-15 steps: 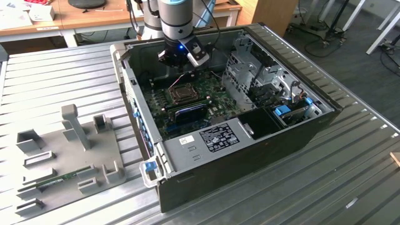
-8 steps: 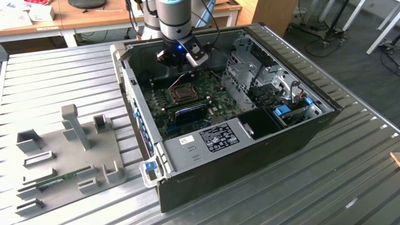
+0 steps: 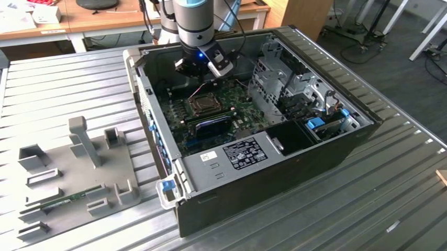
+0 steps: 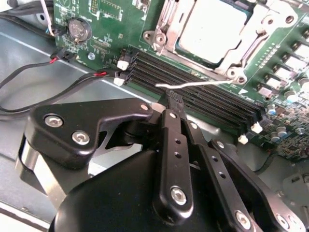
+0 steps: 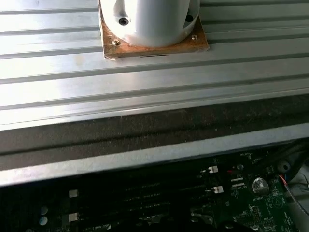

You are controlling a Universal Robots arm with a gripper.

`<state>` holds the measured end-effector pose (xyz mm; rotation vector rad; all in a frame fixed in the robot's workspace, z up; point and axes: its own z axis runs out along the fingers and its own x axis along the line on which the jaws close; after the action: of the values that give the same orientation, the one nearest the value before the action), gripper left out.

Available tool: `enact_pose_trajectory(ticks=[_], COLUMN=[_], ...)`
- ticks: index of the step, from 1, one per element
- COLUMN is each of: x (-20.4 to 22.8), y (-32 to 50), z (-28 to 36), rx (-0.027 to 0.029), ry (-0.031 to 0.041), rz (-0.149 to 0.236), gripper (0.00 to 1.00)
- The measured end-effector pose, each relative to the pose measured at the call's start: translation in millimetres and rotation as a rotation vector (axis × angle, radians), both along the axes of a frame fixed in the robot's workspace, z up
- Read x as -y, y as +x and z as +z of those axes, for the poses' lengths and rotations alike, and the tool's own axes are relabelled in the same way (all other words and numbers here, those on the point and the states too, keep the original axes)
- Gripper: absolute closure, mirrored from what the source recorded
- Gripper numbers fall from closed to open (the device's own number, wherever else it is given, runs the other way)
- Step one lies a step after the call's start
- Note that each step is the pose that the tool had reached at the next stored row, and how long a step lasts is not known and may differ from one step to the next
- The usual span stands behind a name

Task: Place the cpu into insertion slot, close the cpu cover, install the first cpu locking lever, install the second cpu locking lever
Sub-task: 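Install the first cpu locking lever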

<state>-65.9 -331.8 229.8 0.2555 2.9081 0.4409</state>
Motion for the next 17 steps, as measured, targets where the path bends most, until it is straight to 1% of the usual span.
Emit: enact_pose_trajectory(ticks=[2,11,17], x=[0.4,0.6,0.7], y=[-0.2,-1.6,-2.9], z=[-1.0,-9.8,-14.4], rx=[0.0017,0.0194,0.0280], ry=[0.0002,-0.0001,-0.0001], rz=[0.000,0.000,0.000], gripper=[0.89,0.89,0.89])
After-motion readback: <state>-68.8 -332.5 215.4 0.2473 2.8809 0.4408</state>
